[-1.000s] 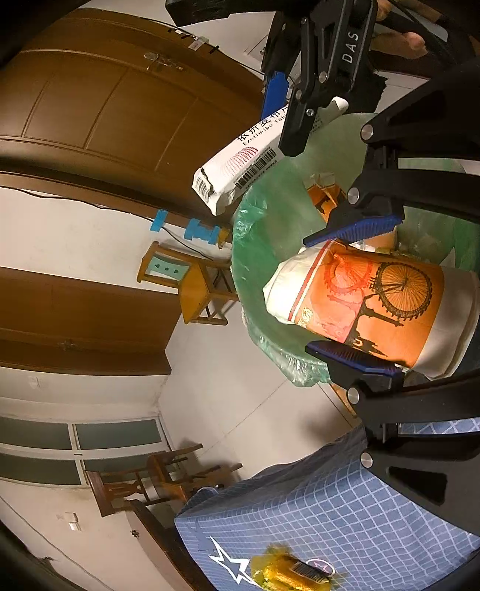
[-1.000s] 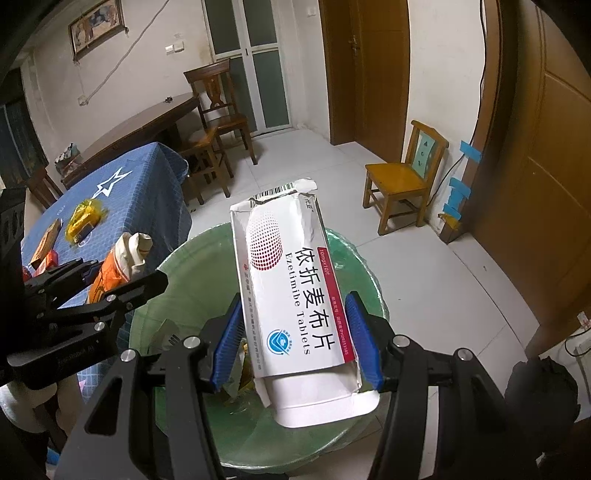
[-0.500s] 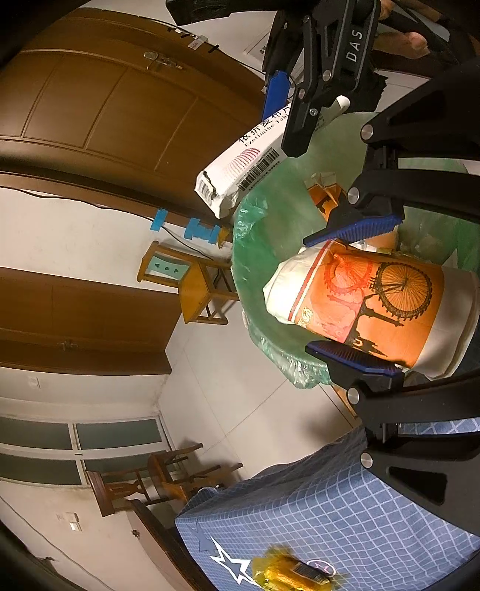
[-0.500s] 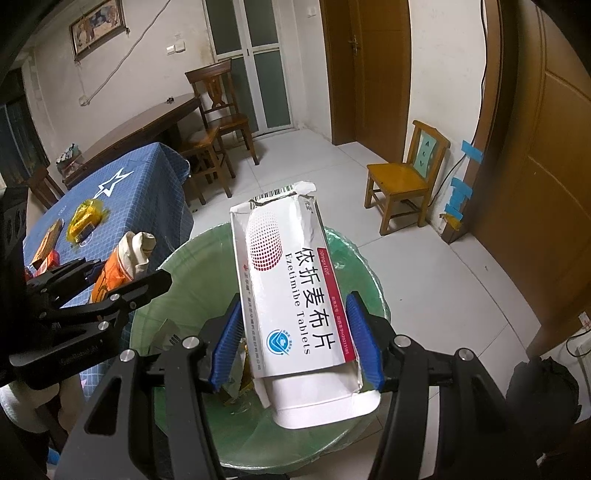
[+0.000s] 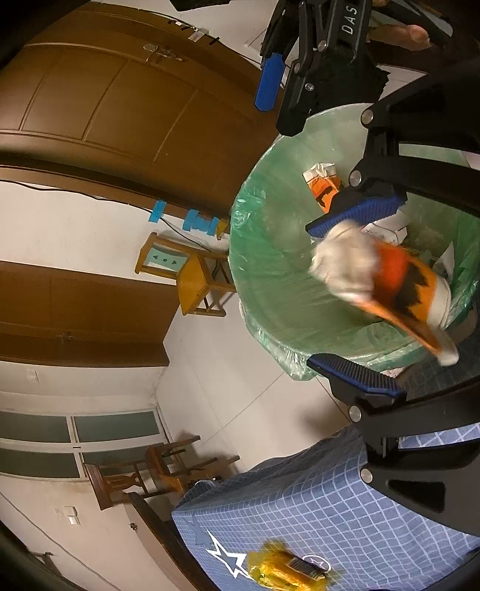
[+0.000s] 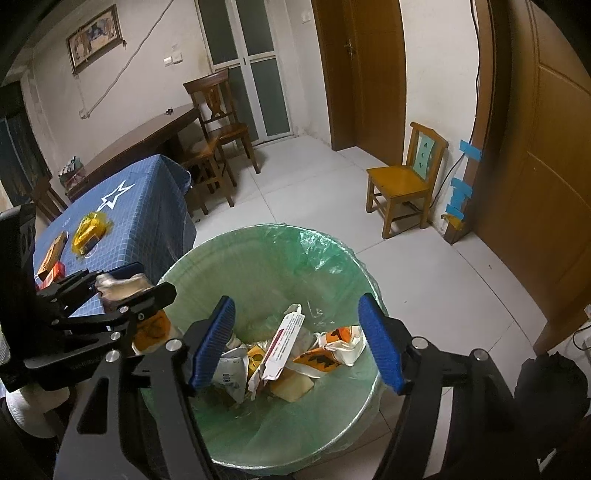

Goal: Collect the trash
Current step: 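Open both tools to drop the cup and medicine box into the bin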

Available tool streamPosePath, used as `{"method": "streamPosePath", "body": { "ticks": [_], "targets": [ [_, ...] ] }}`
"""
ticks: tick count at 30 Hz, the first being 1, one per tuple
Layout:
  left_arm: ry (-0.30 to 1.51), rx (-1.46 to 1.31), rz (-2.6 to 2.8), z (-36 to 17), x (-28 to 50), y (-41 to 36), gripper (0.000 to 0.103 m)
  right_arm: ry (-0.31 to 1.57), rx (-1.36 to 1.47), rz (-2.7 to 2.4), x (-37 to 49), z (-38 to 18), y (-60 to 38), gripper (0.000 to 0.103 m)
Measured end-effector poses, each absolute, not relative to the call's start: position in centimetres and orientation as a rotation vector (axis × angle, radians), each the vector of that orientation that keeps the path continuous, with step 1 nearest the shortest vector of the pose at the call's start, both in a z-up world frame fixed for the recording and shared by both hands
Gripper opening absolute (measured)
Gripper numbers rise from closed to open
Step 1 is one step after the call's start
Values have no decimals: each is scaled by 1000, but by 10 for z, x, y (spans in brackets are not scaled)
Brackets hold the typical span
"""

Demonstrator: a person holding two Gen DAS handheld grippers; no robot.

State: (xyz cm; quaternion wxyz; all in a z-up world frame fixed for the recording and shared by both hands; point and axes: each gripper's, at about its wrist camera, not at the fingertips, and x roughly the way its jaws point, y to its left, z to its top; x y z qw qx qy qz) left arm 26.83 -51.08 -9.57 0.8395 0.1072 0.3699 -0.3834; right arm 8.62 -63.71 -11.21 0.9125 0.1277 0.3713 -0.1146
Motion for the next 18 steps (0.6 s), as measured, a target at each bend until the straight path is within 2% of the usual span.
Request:
{"method": "streamPosePath", "body": {
  "ticks": [18],
  "targets": [
    [765,223,-811,-84,260,-502,66,749,252,-231,83,-103,-632,66]
  ]
}}
